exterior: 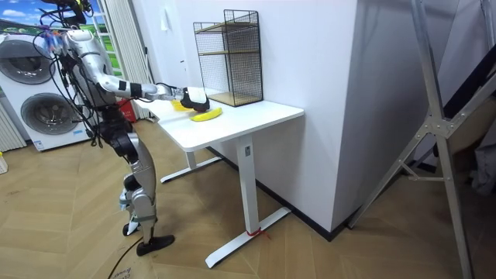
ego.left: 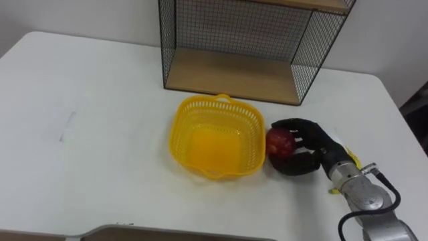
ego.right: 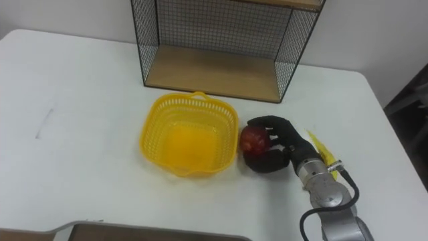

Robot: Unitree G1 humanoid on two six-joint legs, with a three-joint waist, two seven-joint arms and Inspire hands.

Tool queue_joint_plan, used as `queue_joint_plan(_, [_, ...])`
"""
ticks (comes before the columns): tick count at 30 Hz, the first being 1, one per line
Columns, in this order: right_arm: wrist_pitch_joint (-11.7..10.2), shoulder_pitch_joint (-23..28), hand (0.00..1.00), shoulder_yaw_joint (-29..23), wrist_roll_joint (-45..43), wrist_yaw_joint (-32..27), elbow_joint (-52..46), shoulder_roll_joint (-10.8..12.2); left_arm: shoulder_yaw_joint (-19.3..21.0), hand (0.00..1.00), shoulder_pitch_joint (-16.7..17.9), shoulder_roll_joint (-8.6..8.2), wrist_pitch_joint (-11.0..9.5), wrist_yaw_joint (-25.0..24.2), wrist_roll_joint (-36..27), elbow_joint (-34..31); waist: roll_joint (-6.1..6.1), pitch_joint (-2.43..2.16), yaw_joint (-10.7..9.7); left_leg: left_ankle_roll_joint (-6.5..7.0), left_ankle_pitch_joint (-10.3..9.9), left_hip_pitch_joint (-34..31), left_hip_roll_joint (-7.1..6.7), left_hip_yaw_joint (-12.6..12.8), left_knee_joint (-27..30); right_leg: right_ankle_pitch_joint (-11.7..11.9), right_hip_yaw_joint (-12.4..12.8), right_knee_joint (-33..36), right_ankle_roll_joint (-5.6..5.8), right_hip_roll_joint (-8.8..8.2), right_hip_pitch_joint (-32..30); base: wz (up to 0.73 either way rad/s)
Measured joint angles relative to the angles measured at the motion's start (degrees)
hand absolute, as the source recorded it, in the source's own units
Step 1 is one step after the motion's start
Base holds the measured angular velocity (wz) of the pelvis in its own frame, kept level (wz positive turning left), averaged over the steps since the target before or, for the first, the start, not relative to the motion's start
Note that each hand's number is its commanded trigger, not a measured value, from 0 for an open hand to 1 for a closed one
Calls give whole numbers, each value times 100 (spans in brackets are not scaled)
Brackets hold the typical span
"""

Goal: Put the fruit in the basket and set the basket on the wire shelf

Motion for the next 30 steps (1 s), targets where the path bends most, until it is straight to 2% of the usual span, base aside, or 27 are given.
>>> queue_joint_plan(9, [40, 5, 100, 7, 134, -17, 57, 12, -9, 0, -13, 11, 1, -8, 63, -97, -22, 17, -15, 1, 0, 87, 2, -17, -30, 1, -16, -69, 2, 1, 118, 0])
queue_joint_plan(19, [165, 10, 100, 1, 573, -74, 90, 96, -5, 0, 37, 0, 28, 21, 59, -45, -10, 4, -27, 0, -1, 95, 1, -27, 3, 5, -23, -89, 8, 2, 169, 1])
queue_joint_plan(26, [177, 21, 100, -386, 1452, -395, -457, 112, 222, 0, 195, -200, 115, -8, 92, 35, 83, -39, -89, 0, 0, 99, 2, -18, -31, 7, -13, -92, 10, 4, 172, 0])
queue_joint_plan(30, [176, 27, 100, -527, 1475, -741, -885, 114, 218, 0, 249, -209, 114, 37, 91, 64, 145, -44, -188, -1, 0, 108, 4, -15, -2, 7, -16, -99, 10, 5, 177, 0])
